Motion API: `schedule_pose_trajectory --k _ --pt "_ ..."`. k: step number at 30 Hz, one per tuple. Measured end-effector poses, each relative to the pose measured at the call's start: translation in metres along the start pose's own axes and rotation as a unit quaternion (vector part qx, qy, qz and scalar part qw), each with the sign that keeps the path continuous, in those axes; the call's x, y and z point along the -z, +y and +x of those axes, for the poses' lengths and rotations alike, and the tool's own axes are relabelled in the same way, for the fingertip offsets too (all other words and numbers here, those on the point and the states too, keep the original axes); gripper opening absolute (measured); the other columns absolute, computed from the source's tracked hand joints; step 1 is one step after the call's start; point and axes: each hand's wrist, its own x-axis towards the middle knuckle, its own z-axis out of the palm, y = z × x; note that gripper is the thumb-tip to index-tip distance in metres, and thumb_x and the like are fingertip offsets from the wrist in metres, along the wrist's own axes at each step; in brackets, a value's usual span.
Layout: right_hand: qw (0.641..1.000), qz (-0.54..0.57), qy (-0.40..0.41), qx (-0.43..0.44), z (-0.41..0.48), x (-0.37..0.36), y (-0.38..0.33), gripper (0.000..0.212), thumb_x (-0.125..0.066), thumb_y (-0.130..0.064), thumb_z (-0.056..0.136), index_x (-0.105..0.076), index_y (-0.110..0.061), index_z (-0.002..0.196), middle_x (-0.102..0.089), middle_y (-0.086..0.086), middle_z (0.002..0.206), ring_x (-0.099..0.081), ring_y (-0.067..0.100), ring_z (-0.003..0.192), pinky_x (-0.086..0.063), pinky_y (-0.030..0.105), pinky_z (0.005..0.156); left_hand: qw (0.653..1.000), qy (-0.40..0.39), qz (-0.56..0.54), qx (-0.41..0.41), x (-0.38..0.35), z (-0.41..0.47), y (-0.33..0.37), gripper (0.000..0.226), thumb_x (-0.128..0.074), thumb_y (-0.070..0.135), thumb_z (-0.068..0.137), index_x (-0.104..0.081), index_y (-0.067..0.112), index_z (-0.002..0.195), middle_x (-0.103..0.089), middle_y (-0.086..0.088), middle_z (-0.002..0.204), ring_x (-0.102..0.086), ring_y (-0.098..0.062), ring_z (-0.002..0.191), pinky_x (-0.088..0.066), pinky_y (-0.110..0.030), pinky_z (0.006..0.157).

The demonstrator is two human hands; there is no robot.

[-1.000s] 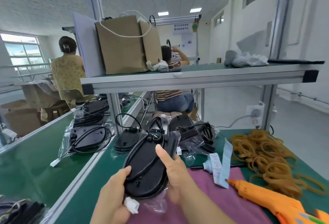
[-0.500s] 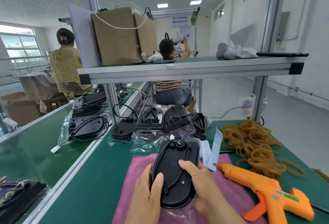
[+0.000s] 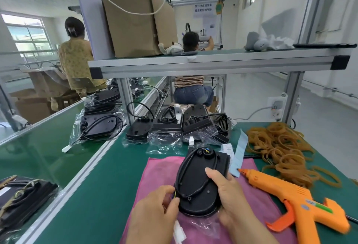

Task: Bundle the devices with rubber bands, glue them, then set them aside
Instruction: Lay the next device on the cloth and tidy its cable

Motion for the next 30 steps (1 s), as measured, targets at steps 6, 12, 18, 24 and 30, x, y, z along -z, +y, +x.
schedule_pose_trajectory --k 6,12,18,24,30 --pt "0.999 0.032 0.026 0.001 -0.003 -0.002 -0.002 0.03 -0.069 -0.007 0.085 -0.064 -0.001 0.114 -0.074 0.02 0.097 -0.073 0.037 0.085 -0.061 0.041 0.063 0.98 -0.032 -0.184 0.074 -0.011 0.006 -0.009 0.022 -0.074 0.012 0.083 -0.069 0.033 0.084 -0.059 0.009 0.054 -0.057 -0.009 0.05 -0.052 -0.033 0.067" --pt "0.993 0.096 0.021 0.063 -0.016 -0.013 0.005 0.034 -0.069 -0.006 0.084 -0.062 -0.012 0.117 -0.074 0.016 0.104 -0.073 0.034 0.092 -0.059 0.048 0.077 0.919 -0.047 -0.362 0.15 -0.026 0.014 -0.005 0.028 -0.072 0.028 0.088 -0.063 0.038 0.113 -0.068 0.011 0.111 -0.065 -0.01 0.104 -0.057 -0.048 0.089" --pt "0.979 0.089 -0.182 0.0 -0.025 0.014 -0.027 0.059 -0.046 -0.053 0.091 -0.065 -0.011 0.127 -0.063 0.02 0.129 -0.064 0.033 0.113 -0.054 0.051 0.09 0.895 -0.105 -0.424 0.092 0.017 0.048 -0.015 0.025 -0.074 0.023 0.083 -0.075 0.034 0.106 -0.076 -0.002 0.103 -0.063 -0.018 0.08 -0.044 -0.029 0.066" --pt "0.964 -0.104 -0.23 -0.081 0.006 0.026 -0.08 0.077 -0.047 -0.061 0.081 -0.052 -0.003 0.133 -0.066 0.019 0.125 -0.067 0.03 0.111 -0.05 0.047 0.093 0.933 -0.27 -0.225 -0.084 0.067 0.088 -0.012 0.043 -0.07 0.039 0.064 -0.075 0.036 0.107 -0.075 0.003 0.109 -0.067 -0.005 0.096 -0.05 -0.015 0.083" --pt "0.867 -0.203 -0.39 -0.234 -0.004 -0.006 -0.041 0.062 -0.069 -0.054 0.082 -0.067 -0.011 0.127 -0.06 0.015 0.135 -0.055 0.028 0.125 -0.038 0.043 0.113 0.915 -0.359 -0.118 -0.142 0.066 0.109 0.019 0.035 -0.074 0.029 0.073 -0.075 0.039 0.107 -0.075 0.007 0.108 -0.067 -0.003 0.1 -0.049 -0.013 0.086"
